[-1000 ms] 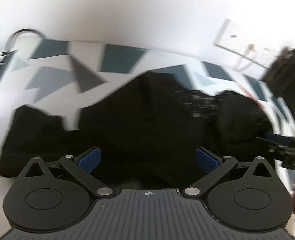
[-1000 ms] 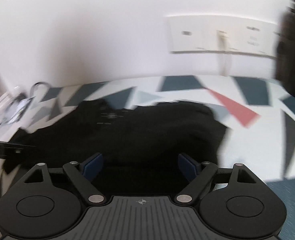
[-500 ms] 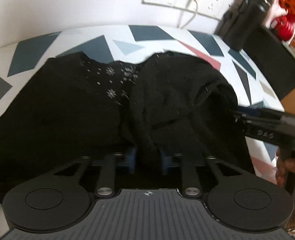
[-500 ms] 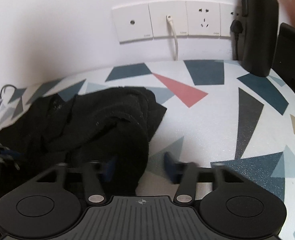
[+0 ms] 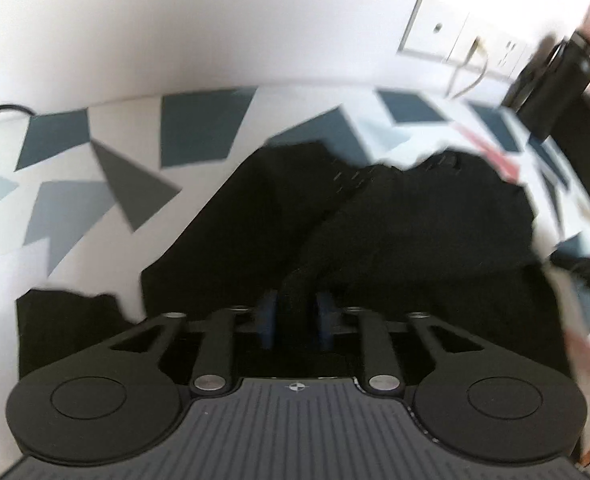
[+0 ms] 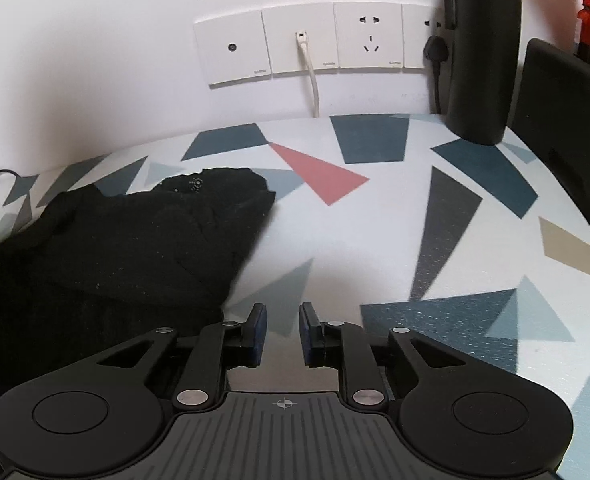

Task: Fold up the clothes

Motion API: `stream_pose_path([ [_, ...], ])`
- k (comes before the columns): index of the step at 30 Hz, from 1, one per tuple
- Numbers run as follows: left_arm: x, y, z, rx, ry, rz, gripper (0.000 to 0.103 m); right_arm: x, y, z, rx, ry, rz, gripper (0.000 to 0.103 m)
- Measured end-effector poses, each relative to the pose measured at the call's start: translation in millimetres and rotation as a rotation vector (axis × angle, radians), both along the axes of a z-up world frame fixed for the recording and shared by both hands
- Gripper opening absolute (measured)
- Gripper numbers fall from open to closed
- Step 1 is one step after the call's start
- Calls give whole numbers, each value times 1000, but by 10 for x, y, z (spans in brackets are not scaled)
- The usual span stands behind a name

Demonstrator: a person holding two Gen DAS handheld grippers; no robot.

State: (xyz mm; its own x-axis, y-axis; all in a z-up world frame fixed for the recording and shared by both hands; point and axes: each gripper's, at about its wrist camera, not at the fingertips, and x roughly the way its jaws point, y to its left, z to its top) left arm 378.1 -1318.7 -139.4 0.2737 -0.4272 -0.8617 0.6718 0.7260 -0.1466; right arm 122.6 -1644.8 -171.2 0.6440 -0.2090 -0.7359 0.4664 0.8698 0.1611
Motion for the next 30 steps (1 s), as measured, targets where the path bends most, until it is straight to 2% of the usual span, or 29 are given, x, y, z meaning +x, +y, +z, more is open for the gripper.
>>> stream_pose_path([
  [1,-7,32,-25,10,-4,7,59,-1,6,29,-5,-8,8,23],
  [2,-26,75,-35,6,-6,15,76,4,19,59,-11,-17,19,25],
  [3,-45,119,-45,1,-9,23,79,19,41,89,-17,-27,35,26],
  [7,-156,190,-87,13,11,-4,79,175,223,134,-82,-29,149,35],
  [11,-268,160,-169,29,30,-27,79,380,445,65,-177,5,266,55],
  [13,-286,135,-199,20,32,-23,79,492,496,1,-215,36,297,56],
  [14,-282,125,-205,8,30,-17,79,535,513,-25,-230,48,310,53],
  [15,-277,116,-210,-4,28,-11,70,572,525,-47,-240,57,325,51],
  [16,-273,106,-215,-16,27,-5,56,605,537,-67,-250,71,340,41],
  [17,-231,119,-196,-27,44,4,19,625,546,-74,-264,82,346,28],
  [18,-187,133,-176,-39,63,13,9,629,538,-63,-273,88,343,21],
  [19,-130,177,-130,-67,78,29,9,622,519,-45,-277,92,334,12],
  [22,54,361,42,-170,131,90,8,523,421,58,-266,65,294,9],
  [26,284,706,193,-340,281,220,8,344,335,190,-255,39,261,8],
  [30,326,854,104,-405,407,279,8,244,301,170,-241,68,258,8],
])
